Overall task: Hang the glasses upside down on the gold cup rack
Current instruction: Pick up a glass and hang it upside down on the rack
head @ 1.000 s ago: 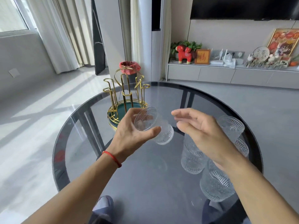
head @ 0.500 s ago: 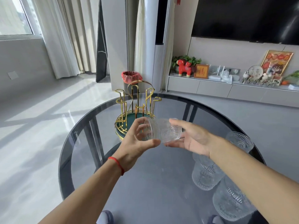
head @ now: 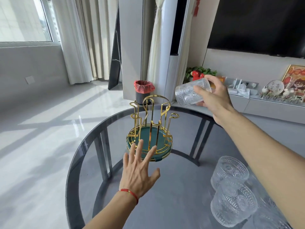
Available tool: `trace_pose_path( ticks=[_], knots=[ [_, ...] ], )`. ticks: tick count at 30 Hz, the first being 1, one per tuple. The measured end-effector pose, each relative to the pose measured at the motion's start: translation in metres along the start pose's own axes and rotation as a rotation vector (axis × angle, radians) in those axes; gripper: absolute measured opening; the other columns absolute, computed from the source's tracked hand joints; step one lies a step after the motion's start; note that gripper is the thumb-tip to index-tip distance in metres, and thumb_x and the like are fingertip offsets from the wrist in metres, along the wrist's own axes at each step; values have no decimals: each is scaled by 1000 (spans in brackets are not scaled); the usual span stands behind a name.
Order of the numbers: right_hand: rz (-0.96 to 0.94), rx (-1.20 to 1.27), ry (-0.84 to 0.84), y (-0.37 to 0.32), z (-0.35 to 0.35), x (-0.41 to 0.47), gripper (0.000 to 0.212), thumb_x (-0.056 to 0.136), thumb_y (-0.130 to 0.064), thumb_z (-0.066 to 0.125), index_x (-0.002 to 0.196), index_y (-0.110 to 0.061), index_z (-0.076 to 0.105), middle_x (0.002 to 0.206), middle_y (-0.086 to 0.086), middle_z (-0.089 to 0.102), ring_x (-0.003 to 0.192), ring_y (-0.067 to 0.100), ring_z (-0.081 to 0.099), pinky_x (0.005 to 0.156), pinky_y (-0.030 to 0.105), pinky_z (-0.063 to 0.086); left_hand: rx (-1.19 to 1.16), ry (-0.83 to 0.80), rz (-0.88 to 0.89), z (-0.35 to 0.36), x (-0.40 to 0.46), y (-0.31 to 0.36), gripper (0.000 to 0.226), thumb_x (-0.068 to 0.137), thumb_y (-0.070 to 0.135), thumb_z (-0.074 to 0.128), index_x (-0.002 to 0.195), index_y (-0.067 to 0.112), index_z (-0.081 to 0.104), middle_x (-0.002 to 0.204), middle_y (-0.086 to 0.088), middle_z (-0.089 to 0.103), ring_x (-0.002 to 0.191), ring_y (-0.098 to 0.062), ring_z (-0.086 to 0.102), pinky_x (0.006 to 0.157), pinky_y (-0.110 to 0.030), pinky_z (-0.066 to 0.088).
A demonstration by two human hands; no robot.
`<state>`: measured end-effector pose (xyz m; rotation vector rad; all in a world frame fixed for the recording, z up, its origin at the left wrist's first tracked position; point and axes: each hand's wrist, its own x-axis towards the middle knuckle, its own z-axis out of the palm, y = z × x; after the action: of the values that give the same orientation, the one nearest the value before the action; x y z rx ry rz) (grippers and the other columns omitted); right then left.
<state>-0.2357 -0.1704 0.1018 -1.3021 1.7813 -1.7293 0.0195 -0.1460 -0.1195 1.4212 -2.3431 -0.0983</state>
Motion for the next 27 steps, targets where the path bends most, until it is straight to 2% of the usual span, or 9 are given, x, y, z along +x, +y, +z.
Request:
trace_pose_path(
  ticks=[2, 4, 8, 10, 14, 17, 20, 24, 27],
  knots=[
    [-18, -25, -34, -8, 28, 19, 68, 83, -34, 81, 145, -29, 53, 145, -3, 51, 128, 25, 59, 94, 49, 61, 27, -30, -15, 5, 2, -2, 78, 88, 74, 30, 156, 53, 0, 173, -8, -7, 158, -41, -6, 124, -62, 10],
    [6, -55, -96, -14, 56, 33, 73, 81, -29, 83, 146, -25, 53, 149, 0, 52, 130, 27, 59, 99, 51, 58, 38, -63, -31, 8, 3, -2, 77, 88, 75, 25, 154, 55, -8, 173, -6, -14, 157, -40, -14, 124, -62, 5],
    [45, -145, -210, -16, 97, 48, 75, 78, -21, 86, 147, -27, 56, 155, 0, 50, 117, 23, 60, 78, 42, 67, 42, -78, -37, 11, 3, -1, 76, 88, 76, 22, 154, 55, -10, 173, -4, -12, 156, -37, -19, 125, -64, 4],
    [87, -188, -279, -15, 111, 54, 75, 74, -20, 89, 143, -30, 60, 150, 0, 53, 117, 26, 64, 76, 42, 67, 42, -76, -38, 11, 3, -2, 76, 88, 76, 21, 154, 56, -10, 173, -4, -11, 156, -37, -20, 125, -64, 4],
    [156, -277, -448, -14, 129, 60, 69, 65, -14, 93, 125, -36, 68, 118, -6, 61, 100, 26, 70, 65, 39, 67, 36, -68, -33, 11, 3, -1, 75, 87, 75, 21, 153, 57, -10, 173, -6, -10, 155, -38, -21, 124, -64, 5],
    [144, -395, -574, -16, 138, 59, 55, 63, -15, 95, 108, -37, 72, 102, -16, 53, 96, 16, 63, 57, 32, 65, 20, -49, -30, 12, 2, 0, 75, 87, 74, 22, 153, 58, -7, 174, -6, -7, 155, -38, -21, 124, -64, 4],
    [191, -467, -670, -23, 146, 65, 57, 65, -12, 96, 114, -30, 74, 103, -11, 55, 97, 18, 64, 70, 40, 68, 13, -27, -30, 12, 2, -1, 74, 87, 74, 23, 155, 57, -3, 173, -5, -3, 155, -38, -21, 124, -65, 2],
    [254, -585, -802, -34, 158, 69, 69, 69, -4, 93, 132, -20, 69, 119, 3, 52, 105, 26, 56, 97, 47, 60, 16, -31, -29, 12, 2, 0, 73, 88, 75, 23, 154, 58, -4, 173, -5, -3, 154, -38, -21, 123, -65, -2],
    [320, -613, -873, -36, 162, 69, 66, 77, 2, 87, 135, -18, 65, 105, 3, 56, 89, 22, 57, 84, 37, 61, 13, -3, -29, 11, 0, 0, 72, 89, 73, 29, 156, 56, 8, 172, -7, 8, 155, -40, -9, 123, -68, 7]
  ],
)
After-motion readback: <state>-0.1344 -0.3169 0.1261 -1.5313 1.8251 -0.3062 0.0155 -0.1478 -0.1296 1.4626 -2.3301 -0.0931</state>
